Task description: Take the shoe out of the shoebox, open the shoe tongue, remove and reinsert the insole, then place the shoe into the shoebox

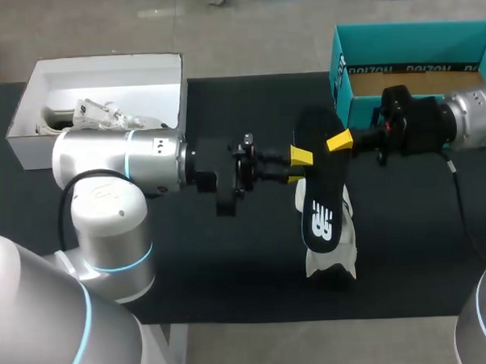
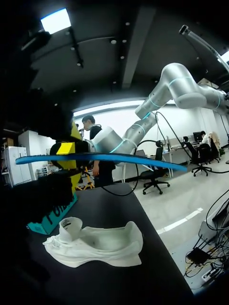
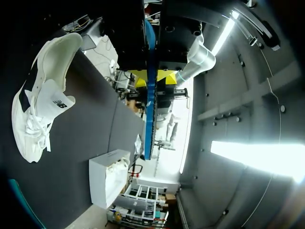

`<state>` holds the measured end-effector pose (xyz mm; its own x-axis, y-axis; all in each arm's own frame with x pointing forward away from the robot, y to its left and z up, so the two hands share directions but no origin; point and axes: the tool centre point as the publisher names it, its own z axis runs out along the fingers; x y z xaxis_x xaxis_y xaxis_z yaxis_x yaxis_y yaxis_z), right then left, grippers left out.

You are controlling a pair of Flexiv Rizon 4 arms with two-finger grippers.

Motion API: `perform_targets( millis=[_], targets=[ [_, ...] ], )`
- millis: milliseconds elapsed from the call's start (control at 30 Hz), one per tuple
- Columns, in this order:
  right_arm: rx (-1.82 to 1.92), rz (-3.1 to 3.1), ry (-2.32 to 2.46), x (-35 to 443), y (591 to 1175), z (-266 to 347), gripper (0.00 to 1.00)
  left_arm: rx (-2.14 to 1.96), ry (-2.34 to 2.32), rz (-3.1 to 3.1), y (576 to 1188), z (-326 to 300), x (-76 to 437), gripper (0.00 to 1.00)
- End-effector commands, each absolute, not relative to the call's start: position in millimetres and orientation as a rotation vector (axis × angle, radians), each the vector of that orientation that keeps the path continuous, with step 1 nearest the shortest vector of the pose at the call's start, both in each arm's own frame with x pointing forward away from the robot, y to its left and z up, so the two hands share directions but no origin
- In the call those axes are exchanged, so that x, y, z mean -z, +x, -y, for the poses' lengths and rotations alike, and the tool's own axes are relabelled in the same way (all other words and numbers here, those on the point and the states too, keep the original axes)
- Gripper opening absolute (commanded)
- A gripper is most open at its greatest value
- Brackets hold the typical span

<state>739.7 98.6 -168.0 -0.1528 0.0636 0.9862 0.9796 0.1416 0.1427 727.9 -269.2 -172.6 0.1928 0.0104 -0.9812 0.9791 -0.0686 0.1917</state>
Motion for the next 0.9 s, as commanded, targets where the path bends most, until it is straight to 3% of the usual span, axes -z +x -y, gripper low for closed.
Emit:
perform_targets(
  millis=[33,367,400,433,700,900],
  targets=[
    [1.177,1.435,-1.090,167.8,738.5,-98.9,0.00,1.103,1.351,-1.045,730.8,279.5,175.4,0.03],
    [1.177,1.435,-1.090,167.8,738.5,-98.9,0.00,1.110,1.340,-1.056,731.5,278.2,172.3,0.00],
    [1.177,1.435,-1.090,167.8,738.5,-98.9,0.41,1.115,1.338,-1.057,730.8,277.3,171.4,0.00],
    [1.177,1.435,-1.090,167.8,738.5,-98.9,1.00,1.116,1.337,-1.058,730.1,276.3,170.7,0.00],
    [1.102,1.819,-1.510,145.4,723.2,-21.7,1.00,1.182,1.330,-1.148,725.7,256.7,176.8,0.00],
    [1.053,2.312,-1.510,108.4,713.0,18.3,1.00,1.222,1.326,-1.189,720.2,243.9,183.6,0.00]
  ],
)
